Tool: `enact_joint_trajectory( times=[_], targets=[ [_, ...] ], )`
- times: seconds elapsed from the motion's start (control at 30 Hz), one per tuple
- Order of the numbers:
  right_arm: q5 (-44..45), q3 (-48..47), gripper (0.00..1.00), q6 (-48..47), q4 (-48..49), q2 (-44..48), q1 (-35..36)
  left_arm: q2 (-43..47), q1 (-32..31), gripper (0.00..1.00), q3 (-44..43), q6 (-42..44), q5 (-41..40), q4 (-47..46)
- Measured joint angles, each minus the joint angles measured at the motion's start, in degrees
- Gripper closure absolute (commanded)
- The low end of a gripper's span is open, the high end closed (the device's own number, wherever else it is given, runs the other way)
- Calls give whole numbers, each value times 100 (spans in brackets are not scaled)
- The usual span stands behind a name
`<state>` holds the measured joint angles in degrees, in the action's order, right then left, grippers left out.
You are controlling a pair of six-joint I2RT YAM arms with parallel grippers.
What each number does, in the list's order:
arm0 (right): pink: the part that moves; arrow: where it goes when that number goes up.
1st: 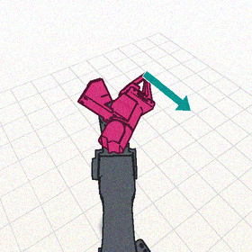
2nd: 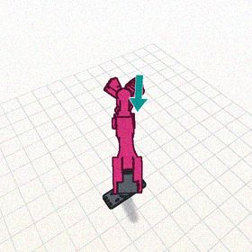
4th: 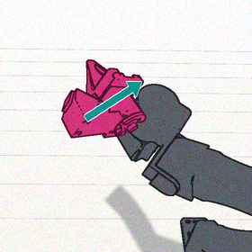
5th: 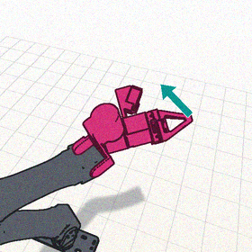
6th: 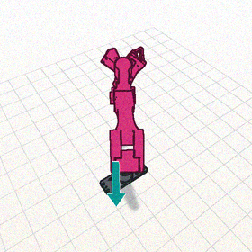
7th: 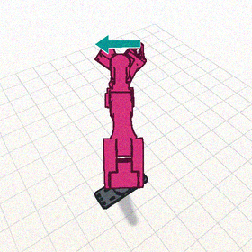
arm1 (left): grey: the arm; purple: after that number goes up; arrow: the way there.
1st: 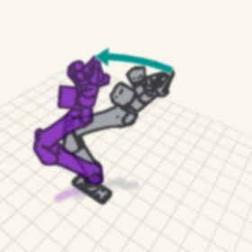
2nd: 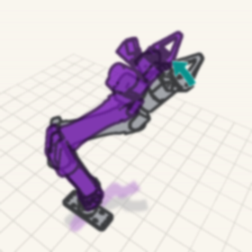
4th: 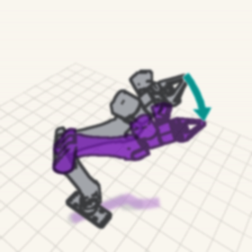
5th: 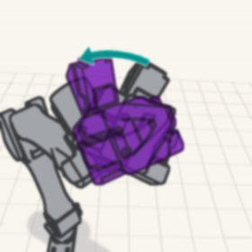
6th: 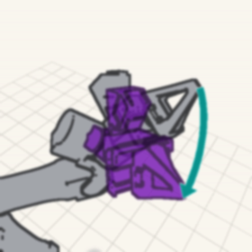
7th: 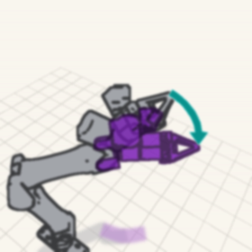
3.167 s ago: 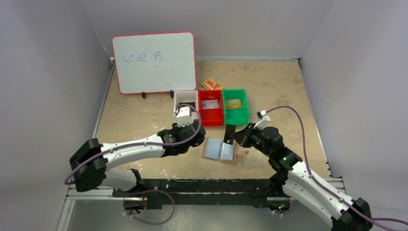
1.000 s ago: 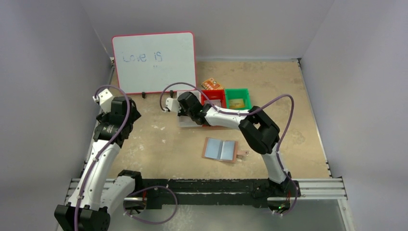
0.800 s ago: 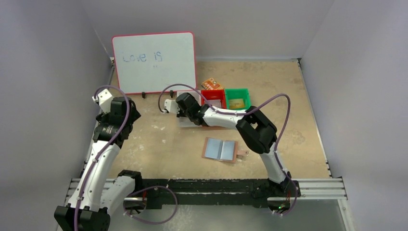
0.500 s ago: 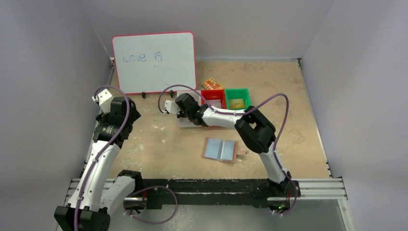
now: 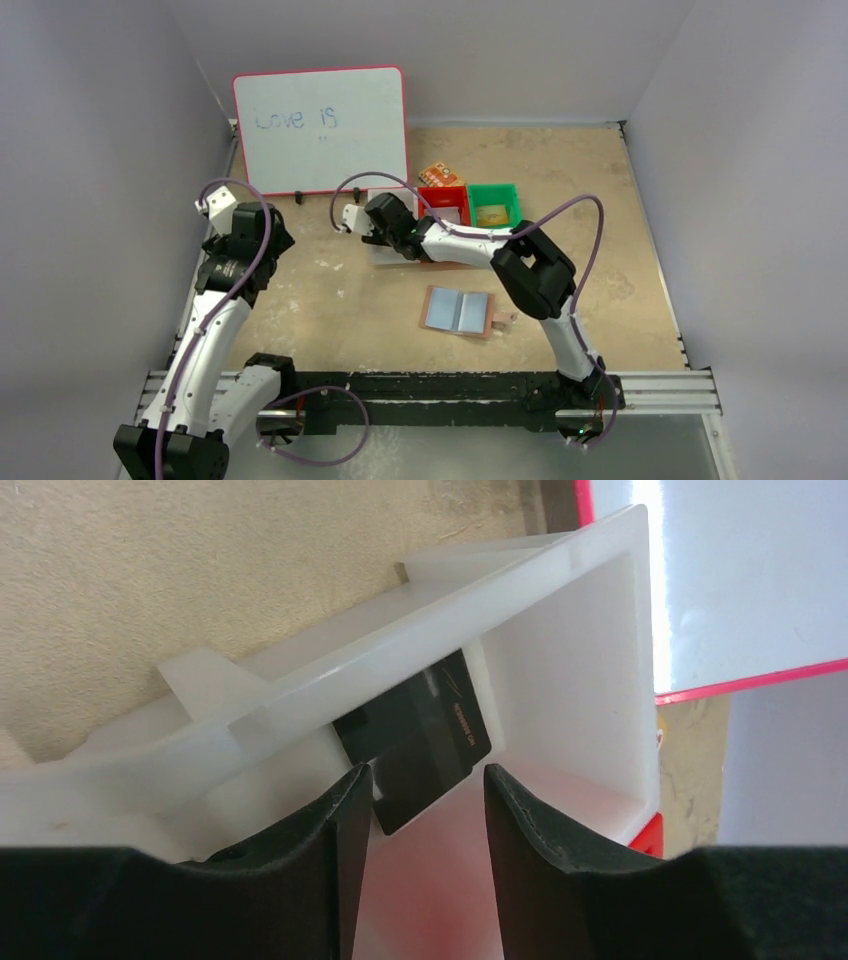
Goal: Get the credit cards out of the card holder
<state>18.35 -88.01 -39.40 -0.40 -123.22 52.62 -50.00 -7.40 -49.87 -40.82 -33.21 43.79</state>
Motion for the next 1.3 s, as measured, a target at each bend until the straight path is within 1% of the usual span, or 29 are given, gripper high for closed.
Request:
enact_joint_trajectory(
  times=[0.07, 0.2, 0.23, 0.27, 0.3, 0.37, 0.4, 0.47, 0.5, 0.6, 0.73, 1.0, 1.3],
  targets=[
    [-2, 48, 52, 157, 57, 87, -2, -4, 0, 19, 0, 0, 4, 0],
    [61, 315, 61, 920, 422, 496, -2, -13, 0, 19, 0, 0, 4, 0],
    [103, 396, 66, 1211, 514, 643, -2, -22, 0, 20, 0, 0, 4, 0],
    [201, 439, 74, 1532, 555, 778, -2, -31, 0, 20, 0, 0, 4, 0],
    [282, 435, 78, 1803, 562, 868, -2, -37, 0, 20, 0, 0, 4, 0],
    [501, 186, 89, 2601, 339, 960, -2, -42, 0, 20, 0, 2, 7, 0],
    [564, -66, 92, 3029, 122, 918, -2, -44, 0, 20, 0, 0, 7, 0],
    [654, -492, 93, 3827, -212, 804, -2, -50, 0, 20, 0, 2, 7, 0],
    [654, -542, 93, 4103, -286, 785, -2, -55, 0, 20, 0, 2, 4, 0],
    [507, -411, 93, 4981, -483, 785, -9, -55, 0, 20, 0, 0, 4, 0],
    [245, -293, 93, 5702, -756, 669, -7, -55, 0, 20, 0, 0, 2, 0],
    [-284, -378, 93, 6240, -999, 125, -7, -72, 0, 20, 0, 2, 4, 0],
    [-278, -579, 91, 6402, -1224, -216, -7, -79, 0, 20, 0, 4, 2, 0]
  ],
)
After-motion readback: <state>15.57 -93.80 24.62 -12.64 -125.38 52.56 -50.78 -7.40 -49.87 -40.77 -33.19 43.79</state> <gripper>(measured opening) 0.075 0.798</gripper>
